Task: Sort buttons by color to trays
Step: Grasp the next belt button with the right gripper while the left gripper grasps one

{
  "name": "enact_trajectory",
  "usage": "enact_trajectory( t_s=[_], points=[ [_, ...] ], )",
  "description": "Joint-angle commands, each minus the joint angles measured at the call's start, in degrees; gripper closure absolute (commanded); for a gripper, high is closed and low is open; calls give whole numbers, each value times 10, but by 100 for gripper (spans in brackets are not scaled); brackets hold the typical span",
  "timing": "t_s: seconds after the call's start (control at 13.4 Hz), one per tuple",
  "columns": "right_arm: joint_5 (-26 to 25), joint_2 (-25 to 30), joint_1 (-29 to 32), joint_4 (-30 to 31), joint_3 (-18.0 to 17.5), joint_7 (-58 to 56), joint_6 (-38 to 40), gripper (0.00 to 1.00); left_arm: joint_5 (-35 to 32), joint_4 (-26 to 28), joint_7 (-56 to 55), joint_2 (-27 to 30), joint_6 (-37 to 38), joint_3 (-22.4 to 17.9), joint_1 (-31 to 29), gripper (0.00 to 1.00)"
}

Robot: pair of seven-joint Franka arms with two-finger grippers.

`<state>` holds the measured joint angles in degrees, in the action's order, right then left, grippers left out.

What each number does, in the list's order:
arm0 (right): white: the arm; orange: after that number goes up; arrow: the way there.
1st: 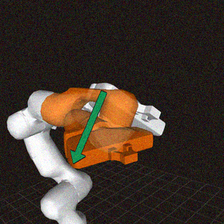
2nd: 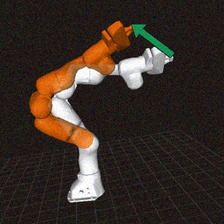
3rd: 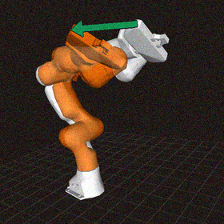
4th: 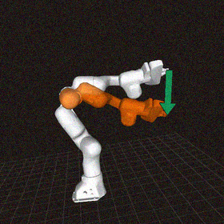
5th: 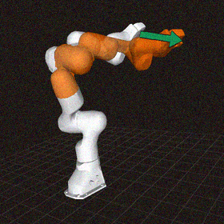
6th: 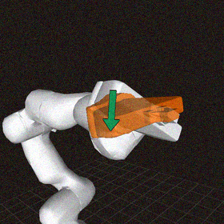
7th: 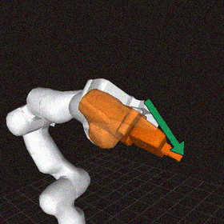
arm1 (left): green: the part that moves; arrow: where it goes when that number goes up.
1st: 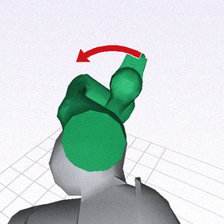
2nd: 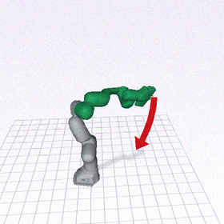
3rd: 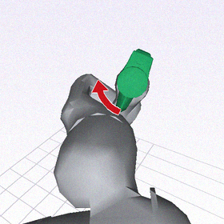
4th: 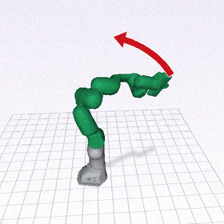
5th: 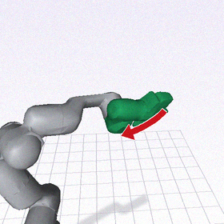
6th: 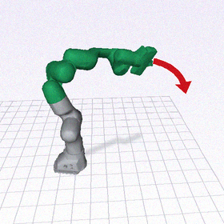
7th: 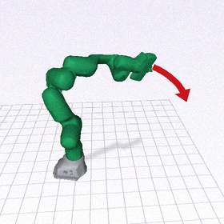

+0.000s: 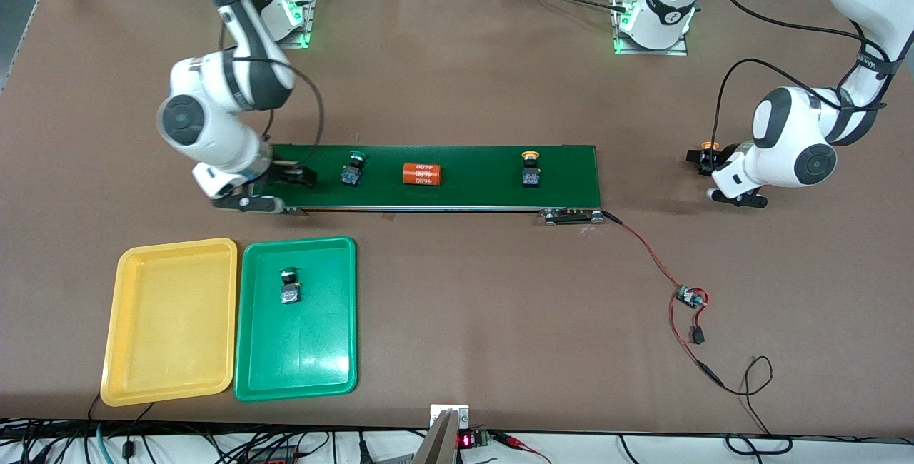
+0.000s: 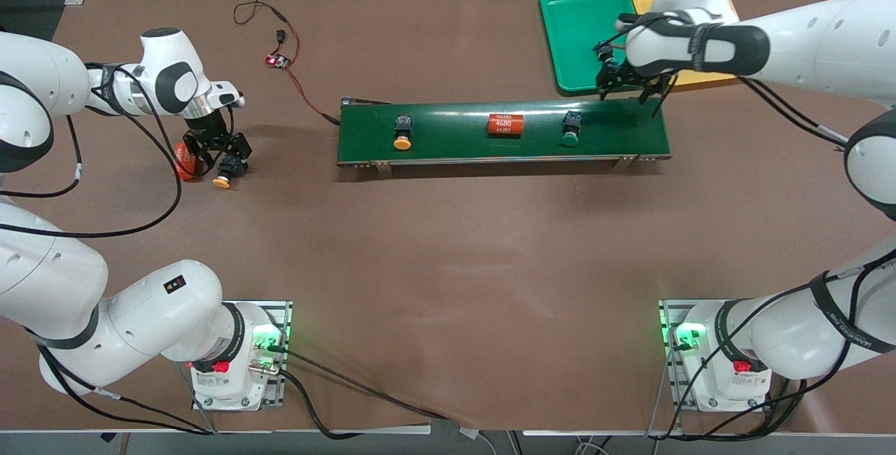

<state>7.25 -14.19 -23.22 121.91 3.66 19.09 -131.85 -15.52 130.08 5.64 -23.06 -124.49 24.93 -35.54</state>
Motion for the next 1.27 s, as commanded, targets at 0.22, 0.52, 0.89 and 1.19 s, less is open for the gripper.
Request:
enact_trajectory(
  t_s=[0.22,0.52,0.89,1.19],
  points=[
    [-70,-19,-65,-18,2,143,-12,0,-9,14,89,21,4,7,-17,80],
    [-68,-33,-64,-18,1,179,-33,0,-7,-6,90,36,6,18,-9,91],
    [-67,-87,-62,-19,0,173,-55,25,52,-37,77,121,5,55,129,95],
    [-67,-74,-53,-87,4,154,22,91,184,-88,63,98,1,70,193,99]
  ],
)
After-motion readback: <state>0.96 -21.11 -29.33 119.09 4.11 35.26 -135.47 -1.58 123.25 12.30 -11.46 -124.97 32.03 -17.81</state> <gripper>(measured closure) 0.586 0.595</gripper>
